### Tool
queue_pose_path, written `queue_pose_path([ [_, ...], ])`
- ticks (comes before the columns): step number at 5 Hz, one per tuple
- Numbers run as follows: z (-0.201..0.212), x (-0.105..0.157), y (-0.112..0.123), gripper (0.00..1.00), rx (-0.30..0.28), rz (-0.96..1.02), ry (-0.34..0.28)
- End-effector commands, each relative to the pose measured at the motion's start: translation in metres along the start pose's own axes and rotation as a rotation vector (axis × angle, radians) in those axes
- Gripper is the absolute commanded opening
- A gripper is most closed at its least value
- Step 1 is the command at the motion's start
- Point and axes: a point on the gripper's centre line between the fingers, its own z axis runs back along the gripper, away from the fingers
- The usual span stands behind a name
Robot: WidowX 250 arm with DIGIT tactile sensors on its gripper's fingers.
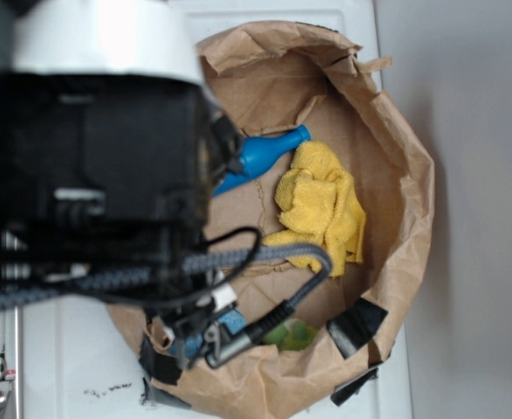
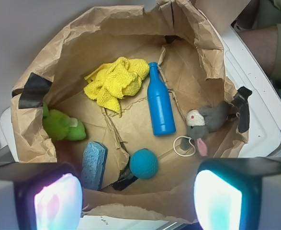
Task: Grab the blue sponge.
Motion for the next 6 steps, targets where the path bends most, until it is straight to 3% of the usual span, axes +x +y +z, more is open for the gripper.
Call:
queue_pose_path([
  [1,-0.033,0.013,0.011,1.0,0.026,0.017,-0.057],
  [2,-0.056,0.02,0.021,1.0,0.049,0.039,-0.068],
  [3,-0.076,0.03,0.026,1.0,0.038,0.084,0.001],
  [4,-0.094,0.036,0.024,1.0,-0.021,0.16,0.14],
  [5,-0.111,0.026,0.01,1.0,-0.074,0.226,0.179],
  [6,-0.112,0.012,0.0,1.0,-0.12,0.248,0.165],
])
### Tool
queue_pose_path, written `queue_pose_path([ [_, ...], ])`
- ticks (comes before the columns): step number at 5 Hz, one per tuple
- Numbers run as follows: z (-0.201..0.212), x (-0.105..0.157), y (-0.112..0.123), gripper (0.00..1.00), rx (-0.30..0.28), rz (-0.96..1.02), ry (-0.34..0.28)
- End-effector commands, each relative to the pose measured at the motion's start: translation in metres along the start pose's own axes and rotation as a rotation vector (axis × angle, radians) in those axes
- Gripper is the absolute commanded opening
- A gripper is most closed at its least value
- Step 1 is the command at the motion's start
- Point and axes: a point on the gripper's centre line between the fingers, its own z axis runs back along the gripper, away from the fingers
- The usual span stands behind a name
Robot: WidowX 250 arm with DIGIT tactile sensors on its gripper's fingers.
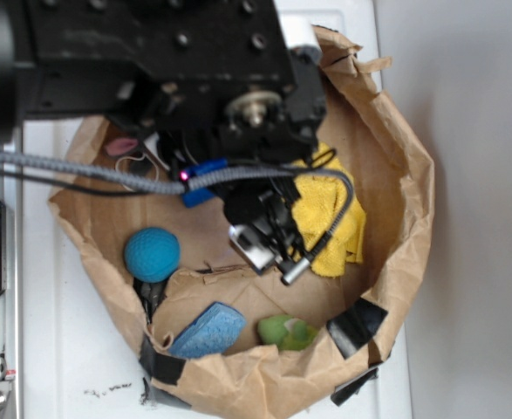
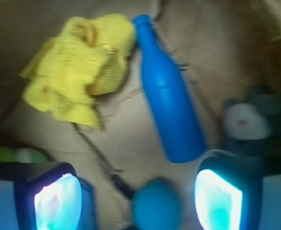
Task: Grab the blue sponge.
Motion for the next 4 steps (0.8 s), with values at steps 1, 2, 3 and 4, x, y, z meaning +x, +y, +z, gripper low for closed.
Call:
queue_pose_path([
  [1,0.002,-0.028,-0.009,1.0,-0.068,0.013,-0.043],
  [2,-0.003,-0.034,-0.014,1.0,-0.063,0.01,-0.028],
  [3,-0.013,-0.032,-0.021,1.0,-0.052,0.017,-0.039],
  [4,-0.013,-0.032,-0.021,1.0,-0.052,0.017,-0.039],
])
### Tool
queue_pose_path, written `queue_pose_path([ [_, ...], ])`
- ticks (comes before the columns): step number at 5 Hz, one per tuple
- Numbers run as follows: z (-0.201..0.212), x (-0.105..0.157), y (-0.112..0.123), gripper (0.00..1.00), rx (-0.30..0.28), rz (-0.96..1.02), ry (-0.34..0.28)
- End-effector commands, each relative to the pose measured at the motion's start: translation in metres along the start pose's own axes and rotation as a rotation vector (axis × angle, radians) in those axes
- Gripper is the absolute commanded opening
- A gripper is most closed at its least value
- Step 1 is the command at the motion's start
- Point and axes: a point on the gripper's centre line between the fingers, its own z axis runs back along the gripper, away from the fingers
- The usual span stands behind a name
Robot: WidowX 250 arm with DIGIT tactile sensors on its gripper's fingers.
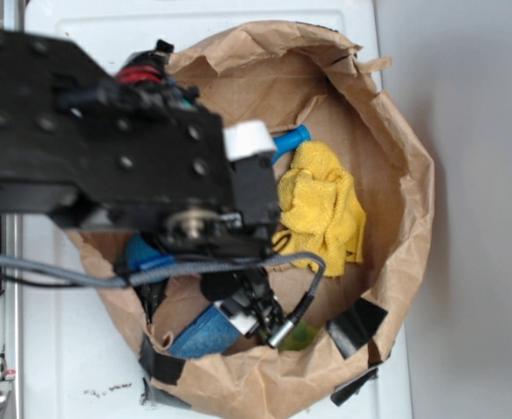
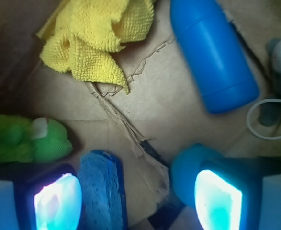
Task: Grab the blue sponge.
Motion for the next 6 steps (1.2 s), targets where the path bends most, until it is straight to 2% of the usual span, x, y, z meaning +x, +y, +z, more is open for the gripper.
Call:
queue_pose_path([
  [1,0.005,0.0,0.0,1.0,-0.017,-0.012,-0.021],
  [3,-0.008,-0.003,0.001,1.0,-0.011,0.015,-0.041],
  [4,-0.03,-0.016,-0.004,1.0,-0.012,0.0,-0.069],
  [5,-0.034,-0.017,-0.01,1.0,-0.047,0.024,-0.112],
  [6,-0.03,-0.013,-0.019,1.0,-0.072,0.036,-0.083],
])
